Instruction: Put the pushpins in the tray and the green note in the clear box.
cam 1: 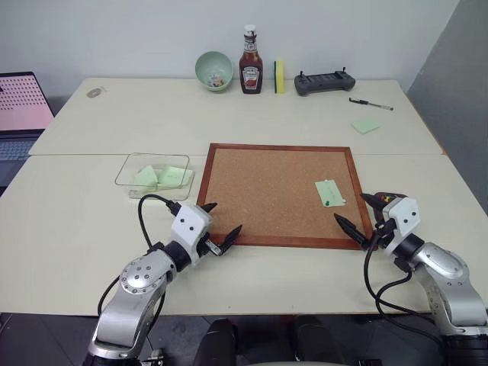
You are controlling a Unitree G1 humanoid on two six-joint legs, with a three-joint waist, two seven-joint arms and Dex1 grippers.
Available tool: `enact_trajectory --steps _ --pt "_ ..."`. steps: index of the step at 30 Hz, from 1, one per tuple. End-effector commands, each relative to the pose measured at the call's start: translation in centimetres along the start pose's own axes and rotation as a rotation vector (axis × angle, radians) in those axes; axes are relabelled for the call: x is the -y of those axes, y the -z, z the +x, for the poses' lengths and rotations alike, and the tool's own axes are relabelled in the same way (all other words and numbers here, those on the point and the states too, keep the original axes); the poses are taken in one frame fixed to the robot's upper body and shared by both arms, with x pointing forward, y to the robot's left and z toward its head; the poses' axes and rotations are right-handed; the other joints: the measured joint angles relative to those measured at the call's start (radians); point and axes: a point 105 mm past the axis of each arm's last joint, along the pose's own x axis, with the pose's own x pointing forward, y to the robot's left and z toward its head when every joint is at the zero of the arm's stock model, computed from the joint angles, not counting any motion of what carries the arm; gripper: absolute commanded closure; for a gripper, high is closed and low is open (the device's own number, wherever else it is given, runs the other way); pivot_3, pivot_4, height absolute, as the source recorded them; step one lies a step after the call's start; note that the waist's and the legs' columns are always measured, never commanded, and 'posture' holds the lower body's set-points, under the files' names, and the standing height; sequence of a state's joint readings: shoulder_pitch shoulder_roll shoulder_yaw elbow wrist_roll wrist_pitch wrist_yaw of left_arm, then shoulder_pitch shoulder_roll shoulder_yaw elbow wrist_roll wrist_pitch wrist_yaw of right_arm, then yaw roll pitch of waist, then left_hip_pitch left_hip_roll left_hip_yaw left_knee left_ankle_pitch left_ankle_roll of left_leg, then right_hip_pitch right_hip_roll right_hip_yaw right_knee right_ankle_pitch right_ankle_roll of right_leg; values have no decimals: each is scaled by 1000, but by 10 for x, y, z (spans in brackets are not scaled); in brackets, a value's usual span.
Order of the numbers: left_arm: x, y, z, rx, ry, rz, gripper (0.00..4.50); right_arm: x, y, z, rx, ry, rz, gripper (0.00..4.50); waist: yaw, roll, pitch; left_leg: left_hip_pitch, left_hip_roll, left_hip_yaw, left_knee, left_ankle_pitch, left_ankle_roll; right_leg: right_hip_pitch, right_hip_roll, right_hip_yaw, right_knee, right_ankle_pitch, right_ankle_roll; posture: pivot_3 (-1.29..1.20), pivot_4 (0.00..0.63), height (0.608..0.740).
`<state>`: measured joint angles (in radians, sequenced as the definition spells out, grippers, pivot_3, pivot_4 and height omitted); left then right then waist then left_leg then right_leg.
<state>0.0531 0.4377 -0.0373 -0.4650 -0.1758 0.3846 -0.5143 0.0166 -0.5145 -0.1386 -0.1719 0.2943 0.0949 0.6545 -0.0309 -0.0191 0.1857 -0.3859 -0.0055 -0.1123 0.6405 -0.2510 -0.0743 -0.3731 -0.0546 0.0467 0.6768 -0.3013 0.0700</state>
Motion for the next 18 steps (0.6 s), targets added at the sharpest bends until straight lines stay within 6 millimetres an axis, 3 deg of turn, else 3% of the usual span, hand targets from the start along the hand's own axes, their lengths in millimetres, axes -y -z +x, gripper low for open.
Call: enact_trajectory --steps 1,18 --pt "-4 -13 -2 44 -9 46 70 2 -14 2 38 -9 -42 0 0 0 0 0 0 0 0 0 0 0 0 0 0 0 0 0 150 740" --pt "-9 -16 -1 26 -5 34 70 -2 -7 2 33 -33 -24 0 0 0 0 0 0 0 0 0 0 0 0 0 0 0 0 0 150 740"
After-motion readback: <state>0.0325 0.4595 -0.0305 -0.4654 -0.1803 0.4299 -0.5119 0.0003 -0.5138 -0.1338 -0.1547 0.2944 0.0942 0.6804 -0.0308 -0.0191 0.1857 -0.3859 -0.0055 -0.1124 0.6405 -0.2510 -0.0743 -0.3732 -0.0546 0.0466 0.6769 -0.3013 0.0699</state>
